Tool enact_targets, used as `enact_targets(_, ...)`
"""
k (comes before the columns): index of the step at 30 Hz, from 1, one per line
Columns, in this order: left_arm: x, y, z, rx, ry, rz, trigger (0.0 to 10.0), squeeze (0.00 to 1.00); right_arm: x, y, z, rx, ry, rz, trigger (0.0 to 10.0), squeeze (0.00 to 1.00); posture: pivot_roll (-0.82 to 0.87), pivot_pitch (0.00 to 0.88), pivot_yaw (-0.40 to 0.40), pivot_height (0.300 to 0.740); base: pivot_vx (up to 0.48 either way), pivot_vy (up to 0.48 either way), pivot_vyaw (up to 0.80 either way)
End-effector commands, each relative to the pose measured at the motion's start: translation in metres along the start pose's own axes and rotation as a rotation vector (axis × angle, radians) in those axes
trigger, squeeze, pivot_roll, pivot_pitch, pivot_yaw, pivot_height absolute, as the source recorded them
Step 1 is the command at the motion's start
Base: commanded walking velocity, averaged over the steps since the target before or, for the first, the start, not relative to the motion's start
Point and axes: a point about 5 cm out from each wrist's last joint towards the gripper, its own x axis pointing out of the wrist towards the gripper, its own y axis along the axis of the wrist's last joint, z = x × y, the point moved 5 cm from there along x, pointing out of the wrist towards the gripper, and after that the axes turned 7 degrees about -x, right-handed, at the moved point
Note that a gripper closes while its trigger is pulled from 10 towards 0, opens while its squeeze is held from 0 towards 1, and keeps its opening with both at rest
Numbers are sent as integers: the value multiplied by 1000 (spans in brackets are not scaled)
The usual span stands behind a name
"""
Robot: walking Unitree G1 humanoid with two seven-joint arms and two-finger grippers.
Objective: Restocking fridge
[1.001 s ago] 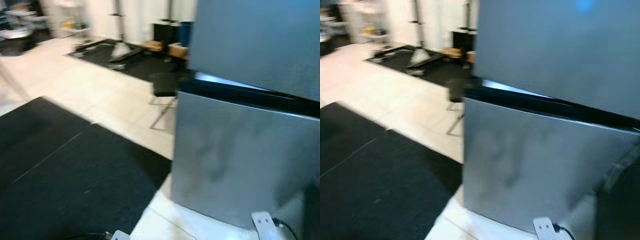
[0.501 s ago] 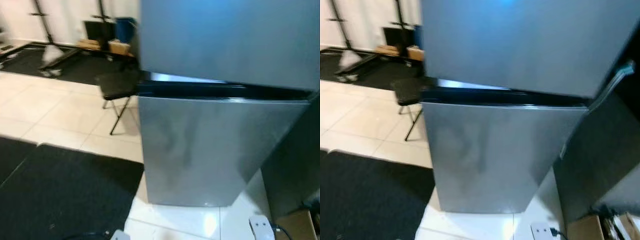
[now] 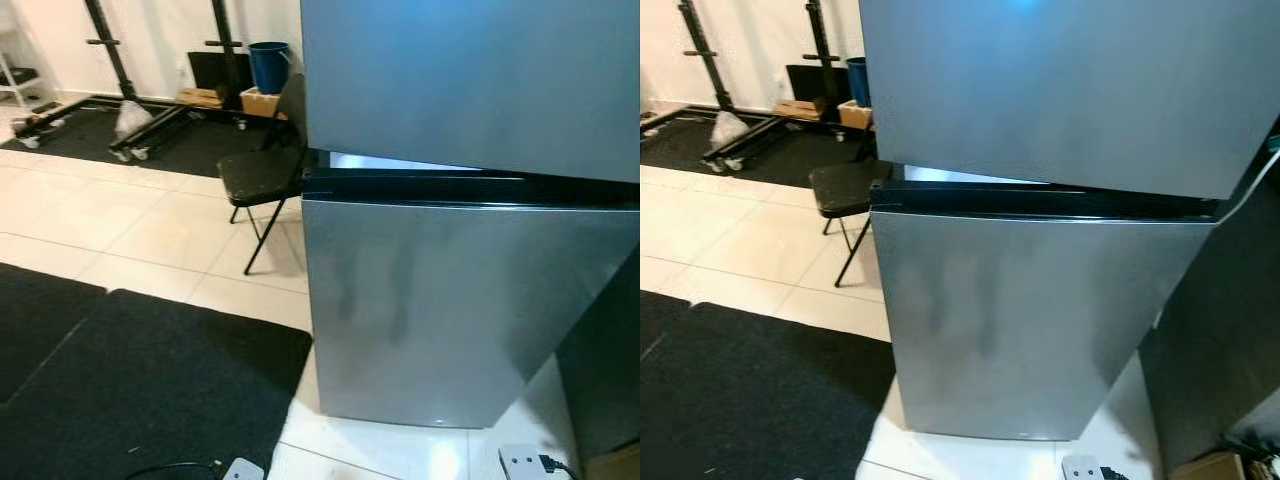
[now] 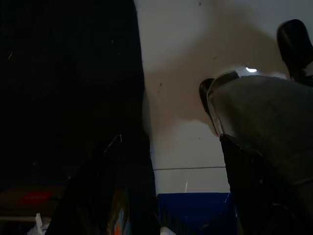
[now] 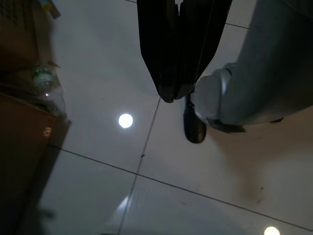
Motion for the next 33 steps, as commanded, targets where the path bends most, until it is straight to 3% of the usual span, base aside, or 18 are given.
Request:
enact_targets(1,0,2,-1,28,5,-1,10000,0,0,2,0,-15,-2,10,10000,0,-21,0,5,740,251,0,0)
enact_targets(5,0,2,-1,30,6,-2,10000,0,0,4,1,-17,-3,19,10000,0,-19,0,5,740,251,0,0)
enact_targets(9,0,2,0,32,-1,-4,10000,0,0,20,7,71,-6,87,10000,0,-18,0,5,740,255,0,0)
enact_targets(12,0,1,0,37,-4,-7,10000,0,0,24,7,78,-1,103,10000,0,-19,0,4,740,270,0,0)
enact_targets(24,0,-1,3,35,-13,-11,10000,0,0,20,5,49,6,92,10000,0,-17,0,0,740,287,0,0)
enact_targets(33,0,1,1,33,-6,1,10000,0,-2,21,11,87,12,125,10000,0,-20,0,-2,740,130,0,0)
